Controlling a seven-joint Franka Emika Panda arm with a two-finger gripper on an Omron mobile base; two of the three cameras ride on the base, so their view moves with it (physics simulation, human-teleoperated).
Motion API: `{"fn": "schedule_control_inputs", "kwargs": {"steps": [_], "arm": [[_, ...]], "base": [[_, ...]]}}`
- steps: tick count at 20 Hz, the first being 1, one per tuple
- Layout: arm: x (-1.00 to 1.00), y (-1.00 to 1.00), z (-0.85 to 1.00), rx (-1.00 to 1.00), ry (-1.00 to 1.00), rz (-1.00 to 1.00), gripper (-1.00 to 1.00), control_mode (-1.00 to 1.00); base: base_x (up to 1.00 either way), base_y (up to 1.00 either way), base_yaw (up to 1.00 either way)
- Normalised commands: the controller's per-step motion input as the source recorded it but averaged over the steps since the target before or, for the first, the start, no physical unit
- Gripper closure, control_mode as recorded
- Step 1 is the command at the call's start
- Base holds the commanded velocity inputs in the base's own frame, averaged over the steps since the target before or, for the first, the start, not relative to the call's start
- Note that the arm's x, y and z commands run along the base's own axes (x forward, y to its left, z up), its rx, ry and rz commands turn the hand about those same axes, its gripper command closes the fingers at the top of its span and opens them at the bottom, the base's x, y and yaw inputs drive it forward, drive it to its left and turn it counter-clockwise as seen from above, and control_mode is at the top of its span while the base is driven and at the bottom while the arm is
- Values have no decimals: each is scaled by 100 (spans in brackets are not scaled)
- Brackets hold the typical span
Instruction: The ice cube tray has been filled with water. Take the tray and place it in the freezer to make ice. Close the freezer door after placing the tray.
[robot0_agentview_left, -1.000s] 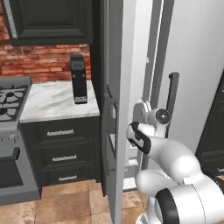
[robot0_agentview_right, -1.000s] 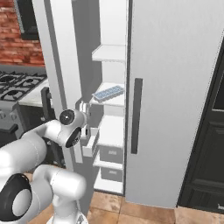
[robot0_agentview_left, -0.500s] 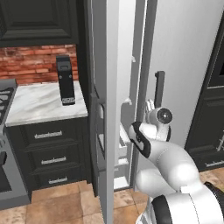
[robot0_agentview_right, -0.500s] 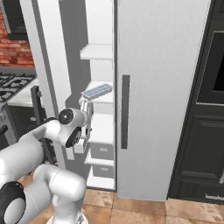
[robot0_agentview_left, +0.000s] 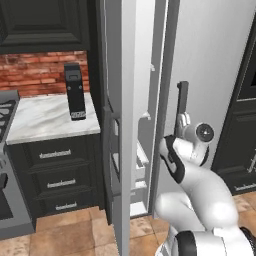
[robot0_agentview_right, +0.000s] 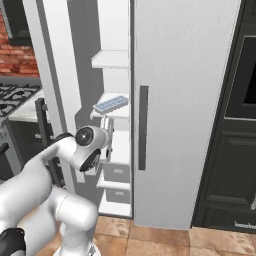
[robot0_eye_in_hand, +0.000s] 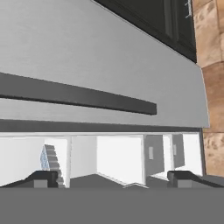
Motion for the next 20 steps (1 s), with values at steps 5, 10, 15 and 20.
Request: {"fn": "schedule_control_inputs", "kwargs": {"steps": [5, 10, 15, 20], "arm": [[-47, 4, 28, -3, -1, 0, -100, -100], [-20, 84, 41, -31, 0, 0, -100, -100], [-3, 99, 28, -37, 2, 8, -100, -100], [-19, 75, 13, -36, 13, 25, -100, -100]], "base": [[0, 0, 0], [0, 0, 0], [0, 0, 0], [0, 0, 0]]}}
